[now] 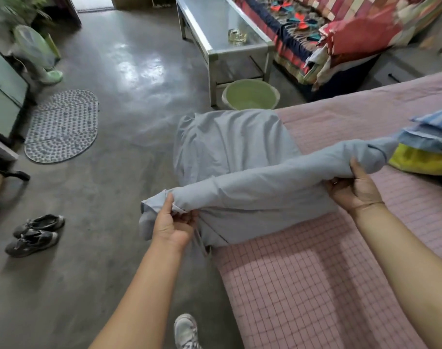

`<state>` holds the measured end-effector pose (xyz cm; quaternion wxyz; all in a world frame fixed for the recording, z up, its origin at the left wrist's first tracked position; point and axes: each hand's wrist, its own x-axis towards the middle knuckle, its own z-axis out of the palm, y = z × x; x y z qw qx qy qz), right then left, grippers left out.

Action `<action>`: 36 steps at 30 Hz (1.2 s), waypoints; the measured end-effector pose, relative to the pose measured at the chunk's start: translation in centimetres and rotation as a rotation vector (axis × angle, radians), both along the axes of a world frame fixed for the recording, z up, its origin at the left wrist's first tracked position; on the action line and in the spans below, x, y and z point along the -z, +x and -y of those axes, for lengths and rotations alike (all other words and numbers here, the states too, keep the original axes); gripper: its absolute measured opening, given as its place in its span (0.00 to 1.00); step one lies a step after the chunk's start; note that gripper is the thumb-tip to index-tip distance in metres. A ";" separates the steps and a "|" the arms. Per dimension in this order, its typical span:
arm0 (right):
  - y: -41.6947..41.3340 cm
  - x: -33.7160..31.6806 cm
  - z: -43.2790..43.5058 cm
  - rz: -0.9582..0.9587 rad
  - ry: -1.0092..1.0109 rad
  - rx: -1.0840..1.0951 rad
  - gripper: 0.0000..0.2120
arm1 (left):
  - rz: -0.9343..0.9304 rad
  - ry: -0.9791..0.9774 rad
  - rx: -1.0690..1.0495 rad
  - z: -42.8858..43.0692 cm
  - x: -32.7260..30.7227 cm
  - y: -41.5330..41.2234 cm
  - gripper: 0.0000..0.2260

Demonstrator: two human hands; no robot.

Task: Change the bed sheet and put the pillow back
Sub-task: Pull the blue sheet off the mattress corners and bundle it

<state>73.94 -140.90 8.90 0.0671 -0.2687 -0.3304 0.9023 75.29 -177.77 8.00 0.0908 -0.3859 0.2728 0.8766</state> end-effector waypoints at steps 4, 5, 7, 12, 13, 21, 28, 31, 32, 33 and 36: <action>-6.7 -0.1 0.9 -0.069 -0.014 0.015 0.46 | -0.002 0.026 0.038 1.8 -0.5 -7.3 0.07; -8.3 -0.2 1.4 -0.070 -0.027 0.040 0.43 | -0.001 0.025 0.050 2.1 -0.6 -9.2 0.07; -11.2 -0.2 2.2 -0.064 -0.051 0.083 0.39 | 0.010 0.016 0.061 2.8 -0.8 -12.7 0.08; -16.5 1.3 4.0 0.020 -0.045 0.131 0.54 | 0.053 -0.029 0.117 3.6 0.8 -18.9 0.08; -17.0 1.1 4.6 0.061 -0.022 0.122 0.49 | 0.055 -0.032 0.143 3.6 1.4 -19.7 0.08; -17.5 5.4 4.5 0.253 0.044 0.114 0.66 | 0.127 0.034 0.260 0.8 5.7 -20.0 0.12; -13.9 7.6 3.7 0.296 0.002 0.138 0.64 | 0.238 0.146 0.292 -2.0 8.8 -13.7 0.20; -11.5 8.1 3.3 0.271 -0.020 0.147 0.65 | 0.246 0.152 0.288 -2.3 9.4 -11.4 0.20; -10.6 8.2 3.1 0.270 -0.029 0.153 0.65 | 0.246 0.148 0.283 -2.3 9.5 -10.7 0.20; -9.7 8.4 2.9 0.267 -0.034 0.153 0.64 | 0.242 0.144 0.283 -2.3 9.6 -10.1 0.20; -6.6 9.2 2.4 0.280 -0.041 0.132 0.56 | 0.255 0.135 0.289 -2.6 9.9 -7.9 0.19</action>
